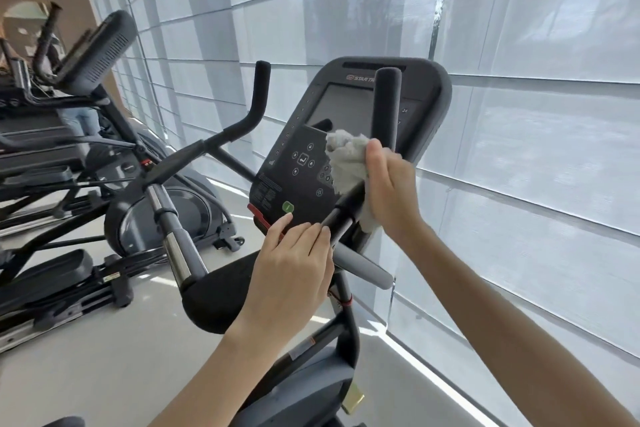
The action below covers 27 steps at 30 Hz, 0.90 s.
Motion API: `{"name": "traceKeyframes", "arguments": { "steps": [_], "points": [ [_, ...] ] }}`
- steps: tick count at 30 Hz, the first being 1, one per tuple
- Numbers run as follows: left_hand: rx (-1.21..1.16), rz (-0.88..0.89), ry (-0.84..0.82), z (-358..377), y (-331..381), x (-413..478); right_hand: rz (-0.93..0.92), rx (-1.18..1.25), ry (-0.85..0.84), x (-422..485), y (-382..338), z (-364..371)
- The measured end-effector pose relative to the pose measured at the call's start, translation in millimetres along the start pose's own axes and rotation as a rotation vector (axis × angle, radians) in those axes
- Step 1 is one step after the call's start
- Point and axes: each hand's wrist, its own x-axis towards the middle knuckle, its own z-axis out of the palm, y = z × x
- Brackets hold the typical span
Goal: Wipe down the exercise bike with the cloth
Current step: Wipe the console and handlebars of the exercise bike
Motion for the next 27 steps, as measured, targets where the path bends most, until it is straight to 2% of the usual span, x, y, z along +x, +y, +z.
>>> {"name": "traceKeyframes", "arguments": {
  "steps": [3, 7, 10, 14, 22, 24, 27],
  "points": [
    [-0.013, -0.014, 0.001, 1, 1, 2, -0.238, -0.199, 0.114, 50, -8, -15],
    [-0.001, -0.025, 0.007, 3, 3, 5, -0.687, -0.734, -0.093, 84, 26, -23],
    [0.01, -0.044, 0.02, 6, 4, 5, -0.794, -0.789, -0.176, 71, 53, -24],
    [0.022, -0.068, 0.041, 7, 7, 8, -0.694, -0.666, -0.17, 35, 62, -13],
    [0.053, -0.11, 0.041, 4, 16, 10, -0.309, -0.177, -0.167, -29, 36, 3],
    [0.063, -0.117, 0.034, 4, 18, 11, -0.178, -0.028, -0.079, -15, 27, -8],
    [0.089, -0.137, 0.016, 2, 21, 14, -0.104, 0.121, 0.199, 34, 16, -27]
  ]
}}
